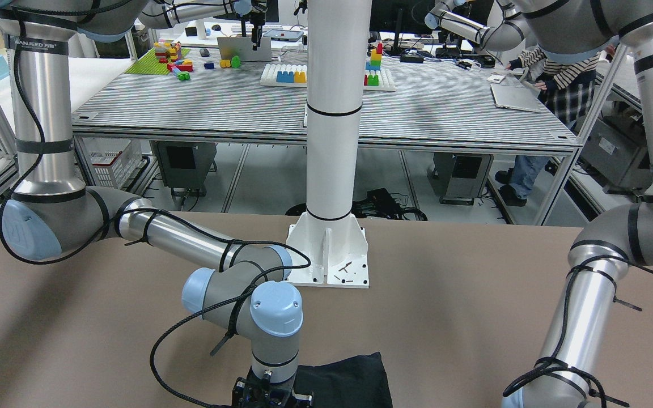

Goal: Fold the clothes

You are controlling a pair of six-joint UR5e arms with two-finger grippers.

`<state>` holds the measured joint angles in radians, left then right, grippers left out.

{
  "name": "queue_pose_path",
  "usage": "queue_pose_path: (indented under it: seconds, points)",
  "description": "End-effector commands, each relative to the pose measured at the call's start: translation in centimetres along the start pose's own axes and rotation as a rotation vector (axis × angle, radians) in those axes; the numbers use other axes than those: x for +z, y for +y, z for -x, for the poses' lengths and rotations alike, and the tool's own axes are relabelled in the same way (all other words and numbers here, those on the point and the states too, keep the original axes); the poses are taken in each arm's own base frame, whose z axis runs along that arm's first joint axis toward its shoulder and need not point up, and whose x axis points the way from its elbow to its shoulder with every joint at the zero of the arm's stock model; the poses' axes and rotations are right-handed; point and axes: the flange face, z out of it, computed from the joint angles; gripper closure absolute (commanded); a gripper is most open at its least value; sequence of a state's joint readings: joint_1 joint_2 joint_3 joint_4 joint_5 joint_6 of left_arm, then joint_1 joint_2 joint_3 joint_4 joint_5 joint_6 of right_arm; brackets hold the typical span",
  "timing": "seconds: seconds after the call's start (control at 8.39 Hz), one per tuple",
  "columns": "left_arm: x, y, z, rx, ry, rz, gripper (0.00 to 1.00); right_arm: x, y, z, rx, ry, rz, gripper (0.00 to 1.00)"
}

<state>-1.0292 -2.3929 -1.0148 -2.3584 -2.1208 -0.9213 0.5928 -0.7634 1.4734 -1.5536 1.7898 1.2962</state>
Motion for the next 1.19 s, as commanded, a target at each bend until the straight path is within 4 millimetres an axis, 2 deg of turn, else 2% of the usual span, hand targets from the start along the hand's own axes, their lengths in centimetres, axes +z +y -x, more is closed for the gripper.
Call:
queue_pose_path:
  seconds: [0.0, 0.12, 0.24, 0.72, 0.95, 1.07]
  points:
    - [0.4, 0.6, 0.2, 0.0, -0.002, 0.007, 0.05, 1.1, 1.7, 0.7, -0.126, 0.038, -0.002, 0.36]
    - [0.9, 1.0, 0.3, 0.0, -0.004, 0.013, 0.05, 1.3, 1.8, 0.5, -0.167, 0.053, 0.002, 0.49]
    - [0.9, 1.0, 0.3, 0.0, -0.003, 0.014, 0.05, 1.2, 1.9, 0.7, -0.172, 0.053, -0.007, 0.57]
    - [1.0, 1.5, 1.0, -0.003, -0.007, 0.017, 0.05, 1.2, 2.2, 0.5, -0.199, 0.052, -0.007, 0.78]
    - [0.9, 2.0, 1.5, -0.003, -0.007, 0.019, 0.05, 1.3, 2.1, 0.2, -0.2, 0.06, -0.024, 1.0]
    - [0.9, 2.0, 1.5, -0.003, -0.007, 0.019, 0.05, 1.1, 2.1, 0.0, -0.2, 0.056, -0.025, 1.0]
